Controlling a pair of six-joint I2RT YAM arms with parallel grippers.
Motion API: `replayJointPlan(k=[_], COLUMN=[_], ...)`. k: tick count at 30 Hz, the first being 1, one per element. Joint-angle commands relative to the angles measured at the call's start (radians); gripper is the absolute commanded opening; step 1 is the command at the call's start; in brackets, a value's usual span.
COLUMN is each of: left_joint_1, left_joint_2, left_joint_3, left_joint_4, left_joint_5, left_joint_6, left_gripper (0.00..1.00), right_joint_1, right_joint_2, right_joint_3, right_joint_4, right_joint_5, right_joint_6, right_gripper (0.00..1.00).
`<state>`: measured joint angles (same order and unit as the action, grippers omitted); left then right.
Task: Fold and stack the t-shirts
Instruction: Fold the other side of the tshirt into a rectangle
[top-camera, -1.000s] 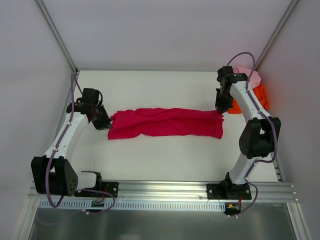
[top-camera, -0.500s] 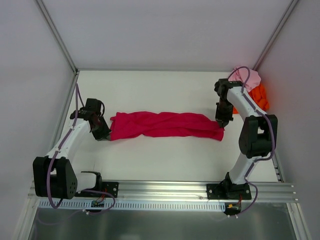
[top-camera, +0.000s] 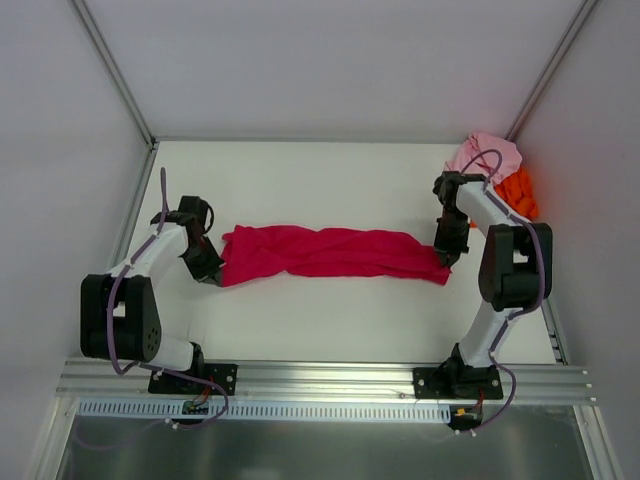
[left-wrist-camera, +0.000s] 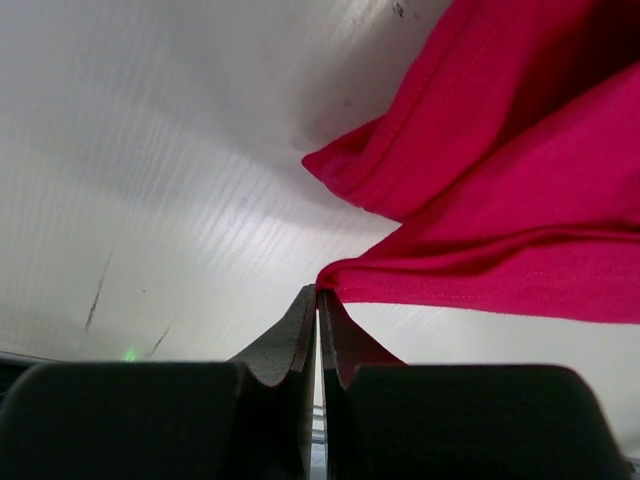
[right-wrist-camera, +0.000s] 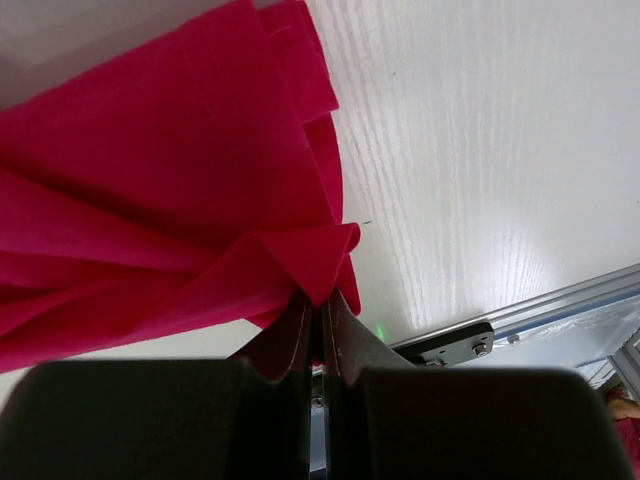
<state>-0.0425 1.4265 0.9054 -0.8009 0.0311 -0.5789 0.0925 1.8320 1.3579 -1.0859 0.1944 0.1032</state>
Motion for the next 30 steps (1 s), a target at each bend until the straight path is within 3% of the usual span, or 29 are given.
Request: replayJointPlan(k=[1, 14, 15, 16, 17, 19, 23, 30], left_joint_1=[0.021, 0.066, 0.064, 0.064, 0.064, 0.062, 0.062, 0.053], left_joint_2=[0.022, 0.140, 0.141, 0.143, 0.143, 0.124, 0.091, 0.103], left_joint_3=[0.047, 0.154, 0.162, 0.168, 0.179, 0.184, 0.187, 0.260], left_joint_4=[-0.020, 0.019, 0.038, 0.043, 0.046, 0.064, 0.107, 0.199], left_joint_5=[-0.063, -0.086, -0.067, -0.034, -0.016, 0.006, 0.032, 0.139], left_joint_6=[0.002, 0.031, 0.037, 0.043, 0.044, 0.047, 0.053, 0.047], left_gripper=[0.00, 0.00, 0.00, 0.06, 0.23, 0.61, 0.85, 0.83], right_joint_1=[-0.034, -0.073, -0.073, -0.071, -0.068, -0.060, -0.054, -0.022], right_joint_2=[0.019, 0.096, 0.101, 0.102, 0.086, 0.056, 0.039, 0.030], right_joint_3=[-0.008, 0.059, 0.069, 0.082, 0.081, 0.070, 0.093, 0.122], right_joint_4=[0.007, 0.024, 0.020, 0.020, 0.027, 0.061, 0.083, 0.133], right_joint_5=[0.039, 0.027, 0.023, 0.017, 0.004, 0.005, -0.042, -0.141], right_joint_6=[-0.008, -0.003, -0.010, -0.028, -0.039, -0.063, -0.089, -0.096], right_gripper=[0.01, 0.01, 0.05, 0.21, 0.51, 0.73, 0.91, 0.88])
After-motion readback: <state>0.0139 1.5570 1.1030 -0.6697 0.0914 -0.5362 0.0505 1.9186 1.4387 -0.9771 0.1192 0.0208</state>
